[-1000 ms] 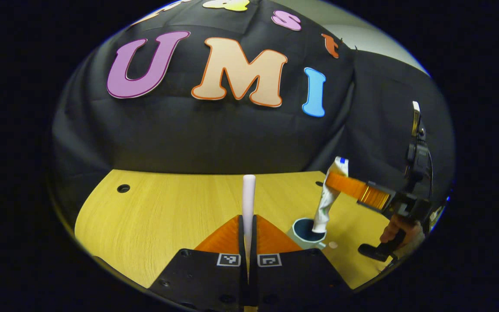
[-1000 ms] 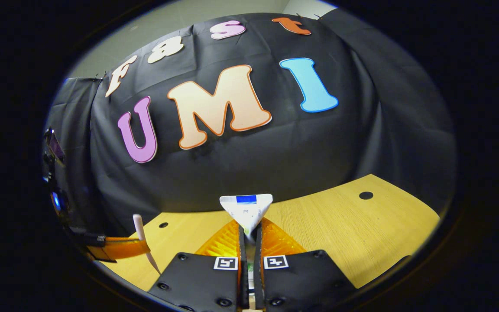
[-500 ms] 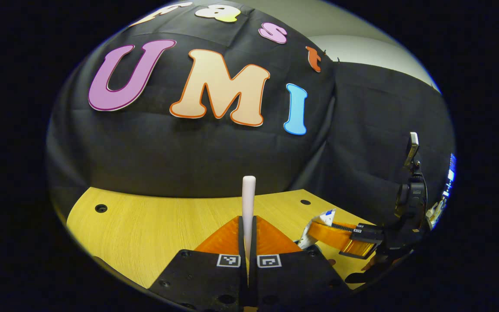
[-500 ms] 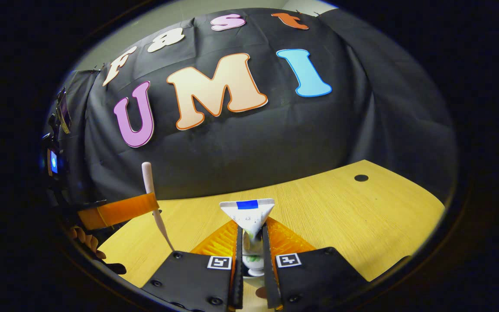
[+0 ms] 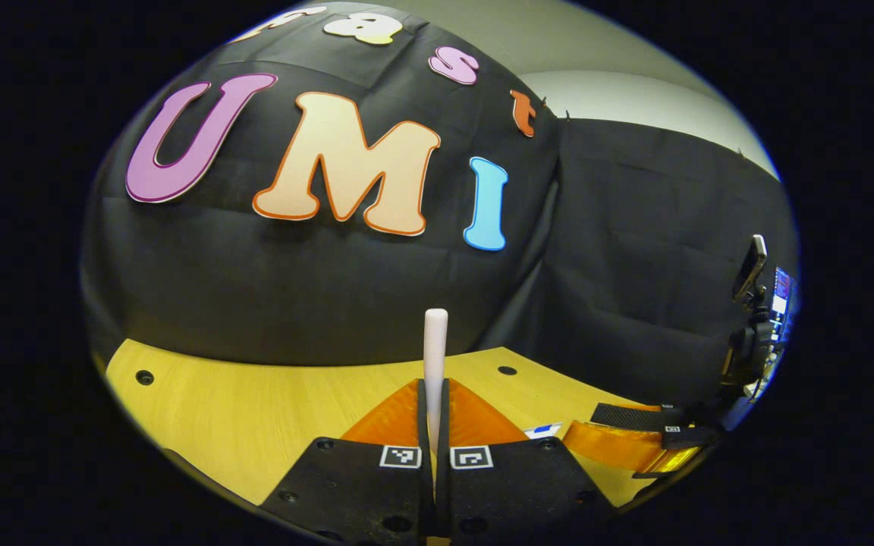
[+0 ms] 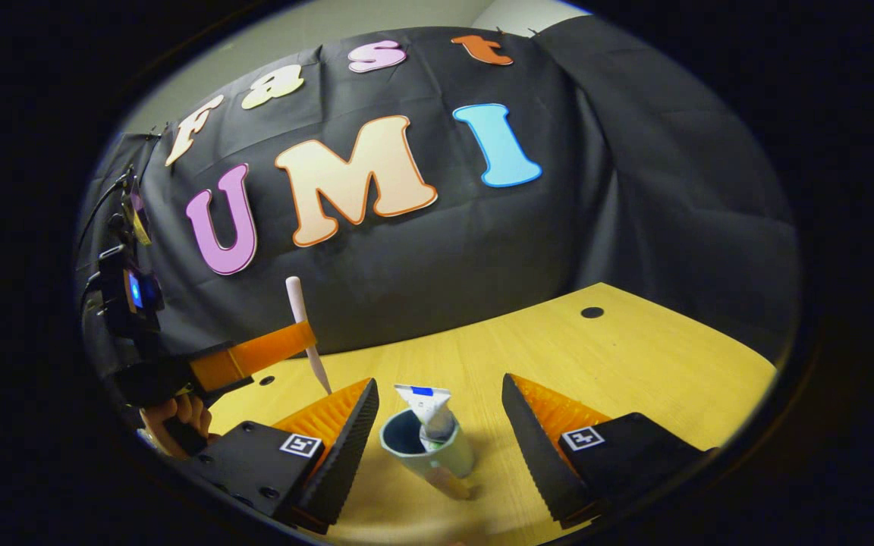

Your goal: Put the toothbrush and toothpaste on the desktop into the cup, then pick up the cup and place it on the coaster on the desktop.

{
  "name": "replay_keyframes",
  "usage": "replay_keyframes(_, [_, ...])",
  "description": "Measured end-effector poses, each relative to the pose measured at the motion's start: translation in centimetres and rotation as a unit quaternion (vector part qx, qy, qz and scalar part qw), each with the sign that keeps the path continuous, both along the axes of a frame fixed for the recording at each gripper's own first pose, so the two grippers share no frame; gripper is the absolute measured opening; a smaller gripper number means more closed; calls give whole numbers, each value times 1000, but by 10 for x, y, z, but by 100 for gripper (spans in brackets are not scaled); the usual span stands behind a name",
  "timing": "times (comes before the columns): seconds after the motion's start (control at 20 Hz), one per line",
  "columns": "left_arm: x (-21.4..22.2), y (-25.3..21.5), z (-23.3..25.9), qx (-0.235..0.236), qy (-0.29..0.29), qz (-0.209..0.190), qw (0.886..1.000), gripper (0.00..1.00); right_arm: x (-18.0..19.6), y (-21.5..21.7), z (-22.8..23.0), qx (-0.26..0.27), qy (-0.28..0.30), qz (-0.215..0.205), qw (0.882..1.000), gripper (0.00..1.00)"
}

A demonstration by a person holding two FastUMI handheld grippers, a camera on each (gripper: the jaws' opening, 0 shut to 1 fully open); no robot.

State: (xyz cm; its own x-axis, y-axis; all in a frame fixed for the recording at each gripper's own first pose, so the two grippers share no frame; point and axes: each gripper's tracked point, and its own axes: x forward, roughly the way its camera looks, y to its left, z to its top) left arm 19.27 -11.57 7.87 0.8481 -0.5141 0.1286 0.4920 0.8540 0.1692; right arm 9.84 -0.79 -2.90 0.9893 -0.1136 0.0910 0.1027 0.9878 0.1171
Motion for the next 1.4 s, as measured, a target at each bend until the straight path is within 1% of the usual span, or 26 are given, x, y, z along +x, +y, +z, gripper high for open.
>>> replay_keyframes(0.15, [5,-26,-6,5,5,-32,999,0,-19,-17,-6,7,8,-25,1000,99])
replay_keyframes(0.35, [16,-39,-12,29,-6,-38,999,0,-40,-37,-18,15,24,-52,998,99])
replay_keyframes(0.45, [18,-39,-10,26,-12,-39,999,0,-50,-44,-20,16,29,-62,998,98])
replay_keyframes(0.5, [17,-39,-6,22,-19,-39,999,0,-54,-47,-22,16,32,-66,997,94])
replay_keyframes(0.55, [17,-40,-2,19,-25,-41,999,0,-57,-49,-23,16,34,-68,997,98])
replay_keyframes(0.7, [10,-49,1,21,-31,-51,998,0,-60,-51,-24,14,36,-70,997,98])
replay_keyframes(0.8, [3,-58,3,18,-35,-65,997,0,-59,-49,-24,16,35,-67,997,98])
replay_keyframes(0.85, [1,-63,3,17,-34,-71,997,0,-59,-48,-23,16,33,-65,997,94])
replay_keyframes(0.9, [0,-68,-1,17,-28,-79,996,0,-59,-47,-23,15,33,-62,997,98])
replay_keyframes(1.15, [2,-73,-28,25,5,-91,996,1,-59,-42,-26,6,42,-53,998,98])
replay_keyframes(1.2, [3,-72,-31,22,12,-92,995,5,-58,-41,-27,3,43,-52,998,98])
replay_keyframes(1.35, [1,-61,-28,10,13,-82,996,30,-57,-39,-28,-1,50,-46,998,98])
replay_keyframes(1.4, [-1,-55,-27,10,9,-77,997,29,-56,-38,-27,-3,52,-43,998,98])
